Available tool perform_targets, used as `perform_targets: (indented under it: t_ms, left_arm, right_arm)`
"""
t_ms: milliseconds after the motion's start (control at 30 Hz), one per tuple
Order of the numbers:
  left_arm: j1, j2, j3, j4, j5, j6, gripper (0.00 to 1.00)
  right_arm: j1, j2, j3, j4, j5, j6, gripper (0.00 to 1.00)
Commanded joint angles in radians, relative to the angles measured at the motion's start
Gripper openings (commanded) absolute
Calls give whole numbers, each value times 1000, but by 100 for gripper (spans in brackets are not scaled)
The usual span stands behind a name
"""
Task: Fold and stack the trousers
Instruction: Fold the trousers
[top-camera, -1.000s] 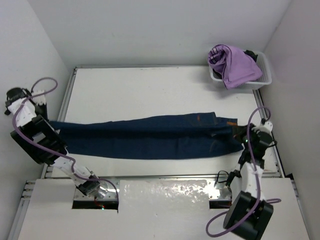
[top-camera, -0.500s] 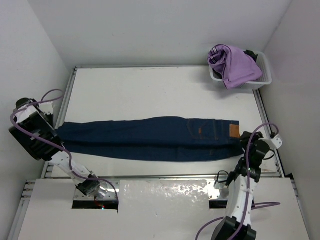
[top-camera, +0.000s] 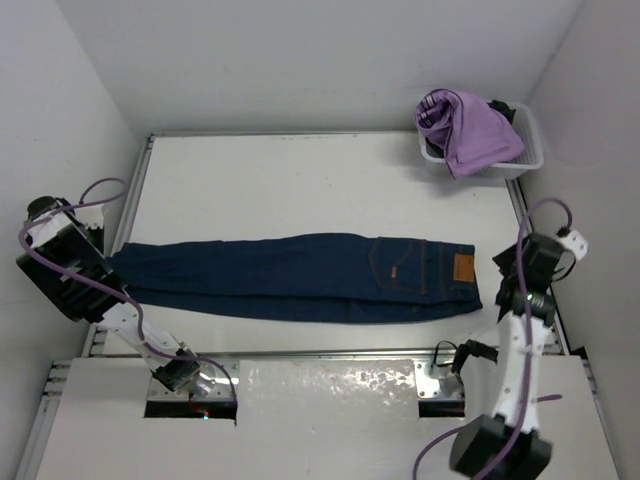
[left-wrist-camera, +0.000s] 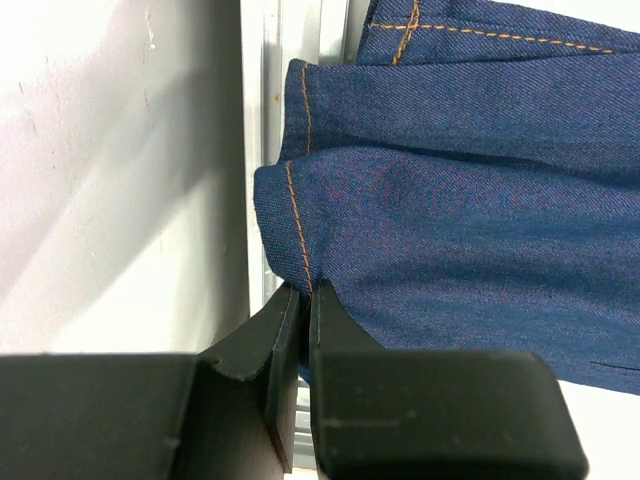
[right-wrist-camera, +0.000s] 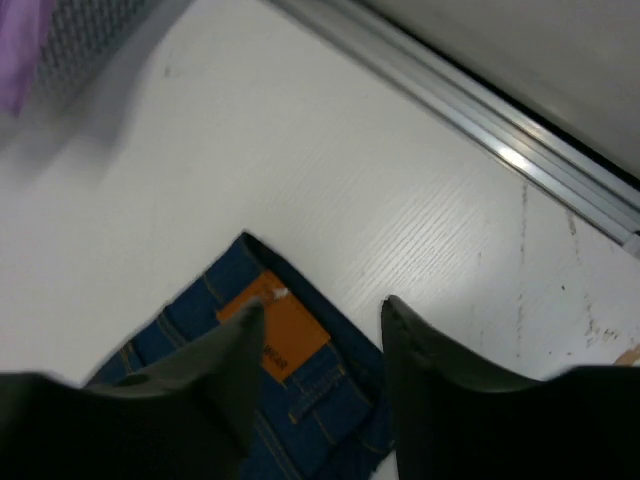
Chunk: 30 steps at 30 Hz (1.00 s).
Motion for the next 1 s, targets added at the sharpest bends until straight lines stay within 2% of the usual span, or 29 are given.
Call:
perform_targets:
  t_ms: [0, 33, 167, 267, 433, 567, 667, 967]
  left_arm:
    - [11, -44, 27, 17, 29, 20, 0]
    - [11, -45, 27, 17, 30, 21, 0]
    - [11, -48, 38, 14, 41, 7, 0]
    - [11, -47, 37, 11, 53, -2, 0]
    - [10, -51, 18, 17, 67, 1, 0]
    - [11, -47, 17, 19, 81, 1, 0]
    - [11, -41, 17, 20, 67, 13, 0]
    - [11, -39, 9, 31, 60, 10, 0]
  right_arm:
    - [17, 186, 74, -252, -155, -87, 39]
    - [17, 208, 70, -253, -155, -93, 38]
    - [17, 298, 42, -257, -370, -96, 35]
    - [21, 348, 47, -317, -418, -62, 42]
    - [82, 331, 12, -339, -347, -9, 51]
    - [110, 349, -27, -246, -317, 62, 51]
    - [110, 377, -33, -216, -306, 83, 47]
    - [116, 412, -30, -124, -241, 136, 45]
